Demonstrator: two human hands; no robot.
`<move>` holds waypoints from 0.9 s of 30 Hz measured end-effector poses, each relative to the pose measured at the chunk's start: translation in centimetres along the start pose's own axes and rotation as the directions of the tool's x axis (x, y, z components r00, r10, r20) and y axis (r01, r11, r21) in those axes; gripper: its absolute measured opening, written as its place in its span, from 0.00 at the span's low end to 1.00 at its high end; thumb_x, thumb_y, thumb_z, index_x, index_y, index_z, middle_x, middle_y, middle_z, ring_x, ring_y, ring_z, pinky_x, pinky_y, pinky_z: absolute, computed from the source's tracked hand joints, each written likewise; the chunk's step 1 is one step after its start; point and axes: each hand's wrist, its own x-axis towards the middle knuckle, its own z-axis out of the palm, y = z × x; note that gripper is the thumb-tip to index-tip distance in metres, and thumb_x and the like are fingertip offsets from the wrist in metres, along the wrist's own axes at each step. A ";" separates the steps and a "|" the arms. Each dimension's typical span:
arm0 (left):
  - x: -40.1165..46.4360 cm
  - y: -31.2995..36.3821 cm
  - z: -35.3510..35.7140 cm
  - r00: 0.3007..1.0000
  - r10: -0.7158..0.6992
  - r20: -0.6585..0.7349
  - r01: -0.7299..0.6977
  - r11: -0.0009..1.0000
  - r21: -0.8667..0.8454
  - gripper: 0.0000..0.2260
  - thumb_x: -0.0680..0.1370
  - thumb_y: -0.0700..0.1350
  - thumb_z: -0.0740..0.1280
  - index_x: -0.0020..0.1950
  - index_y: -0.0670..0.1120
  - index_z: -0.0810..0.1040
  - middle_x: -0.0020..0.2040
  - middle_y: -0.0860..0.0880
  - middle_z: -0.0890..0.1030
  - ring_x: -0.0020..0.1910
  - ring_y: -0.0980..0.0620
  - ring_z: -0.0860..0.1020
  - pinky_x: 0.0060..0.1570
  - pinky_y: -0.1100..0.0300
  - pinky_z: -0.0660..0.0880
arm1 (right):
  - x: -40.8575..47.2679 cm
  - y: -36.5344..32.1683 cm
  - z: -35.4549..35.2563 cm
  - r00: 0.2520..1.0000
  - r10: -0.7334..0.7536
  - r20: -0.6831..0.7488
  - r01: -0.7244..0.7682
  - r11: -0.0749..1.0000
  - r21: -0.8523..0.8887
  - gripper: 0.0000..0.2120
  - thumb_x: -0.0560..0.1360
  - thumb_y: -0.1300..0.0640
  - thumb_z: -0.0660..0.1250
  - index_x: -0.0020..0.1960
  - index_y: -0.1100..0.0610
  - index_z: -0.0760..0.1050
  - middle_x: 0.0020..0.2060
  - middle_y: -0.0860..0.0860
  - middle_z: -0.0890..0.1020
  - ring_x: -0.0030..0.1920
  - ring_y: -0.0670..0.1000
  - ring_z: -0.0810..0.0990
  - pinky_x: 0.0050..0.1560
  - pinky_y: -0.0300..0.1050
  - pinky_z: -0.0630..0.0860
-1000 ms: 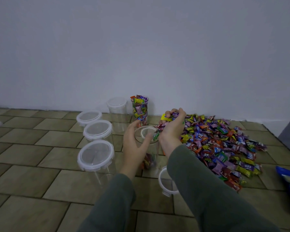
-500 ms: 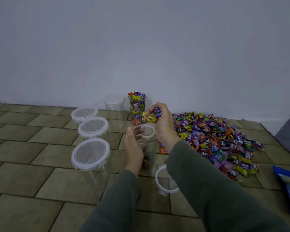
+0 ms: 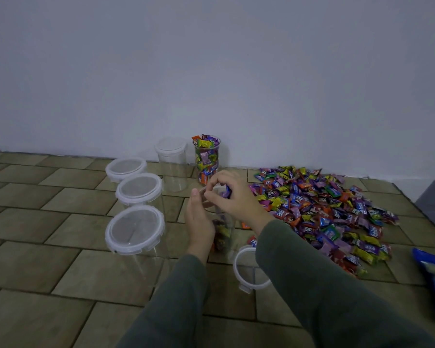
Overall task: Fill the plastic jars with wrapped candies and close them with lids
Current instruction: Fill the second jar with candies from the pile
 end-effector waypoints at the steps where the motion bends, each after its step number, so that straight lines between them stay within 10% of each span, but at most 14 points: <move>1: 0.0 0.1 0.0 1.000 -0.008 0.001 0.008 1.000 -0.020 0.23 0.85 0.50 0.48 0.54 0.40 0.81 0.46 0.46 0.83 0.43 0.54 0.81 0.38 0.66 0.76 | 0.0 0.1 -0.1 1.000 -0.002 -0.005 0.002 1.000 0.004 0.09 0.69 0.41 0.65 0.43 0.46 0.76 0.44 0.42 0.77 0.52 0.49 0.74 0.57 0.56 0.71; 8: 0.1 0.1 -0.5 1.000 0.019 -0.006 -0.019 1.000 -0.009 0.20 0.78 0.59 0.56 0.52 0.48 0.82 0.49 0.48 0.85 0.50 0.53 0.82 0.49 0.62 0.75 | -0.9 0.9 -1.1 0.995 0.093 0.021 -0.095 0.928 0.359 0.15 0.72 0.45 0.65 0.52 0.53 0.79 0.49 0.49 0.80 0.51 0.48 0.76 0.55 0.42 0.72; 12: -0.5 1.9 -1.0 0.987 0.159 -0.034 -0.156 0.985 0.077 0.09 0.80 0.44 0.64 0.58 0.47 0.80 0.54 0.52 0.82 0.57 0.55 0.79 0.53 0.64 0.76 | -1.6 1.7 -2.6 0.977 0.212 -0.004 -0.187 0.870 0.457 0.06 0.78 0.54 0.63 0.51 0.51 0.78 0.48 0.47 0.81 0.52 0.44 0.78 0.54 0.36 0.73; 16: -0.7 4.4 0.2 0.892 0.445 0.075 -0.442 0.828 0.345 0.10 0.77 0.47 0.63 0.55 0.52 0.81 0.55 0.55 0.81 0.56 0.56 0.78 0.59 0.44 0.74 | -3.0 4.0 -4.4 0.953 0.301 -0.029 -0.264 0.876 0.402 0.09 0.81 0.58 0.59 0.55 0.59 0.77 0.49 0.49 0.80 0.48 0.37 0.77 0.48 0.25 0.70; 20: -2.1 6.0 3.6 0.764 0.580 0.282 -0.643 0.657 0.393 0.12 0.76 0.47 0.61 0.54 0.47 0.81 0.52 0.53 0.81 0.54 0.53 0.79 0.57 0.46 0.74 | -4.5 6.1 -6.3 0.931 0.366 0.004 -0.345 0.873 0.344 0.08 0.81 0.59 0.61 0.57 0.60 0.76 0.50 0.52 0.80 0.47 0.42 0.77 0.45 0.28 0.72; 27: -3.5 2.7 9.7 0.797 0.237 0.556 -0.556 0.649 0.519 0.12 0.79 0.48 0.64 0.62 0.50 0.76 0.59 0.54 0.75 0.57 0.55 0.74 0.56 0.60 0.71 | -6.8 10.7 -11.3 0.885 0.465 -0.009 -0.457 0.873 0.173 0.05 0.79 0.53 0.64 0.53 0.48 0.77 0.50 0.50 0.79 0.51 0.52 0.79 0.52 0.47 0.77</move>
